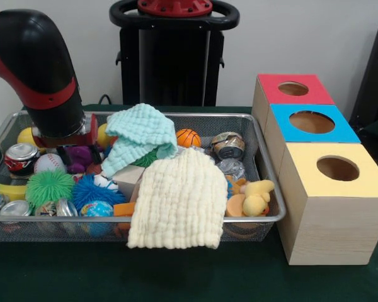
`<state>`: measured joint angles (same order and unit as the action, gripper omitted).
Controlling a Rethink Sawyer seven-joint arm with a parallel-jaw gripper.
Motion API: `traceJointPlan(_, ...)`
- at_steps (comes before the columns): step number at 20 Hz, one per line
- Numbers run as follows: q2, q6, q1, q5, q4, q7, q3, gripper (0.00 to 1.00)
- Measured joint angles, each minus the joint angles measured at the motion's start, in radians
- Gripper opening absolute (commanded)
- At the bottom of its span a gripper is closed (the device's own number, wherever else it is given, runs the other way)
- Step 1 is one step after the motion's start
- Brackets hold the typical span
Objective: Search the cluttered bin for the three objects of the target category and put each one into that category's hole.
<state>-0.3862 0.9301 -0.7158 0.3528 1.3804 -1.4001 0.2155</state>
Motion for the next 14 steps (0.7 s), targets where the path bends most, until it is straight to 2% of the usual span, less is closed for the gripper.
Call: traceJointPlan(14,0.005,0.002,-0.001,-0.008,-0.013,0.0,0.0,1.0)
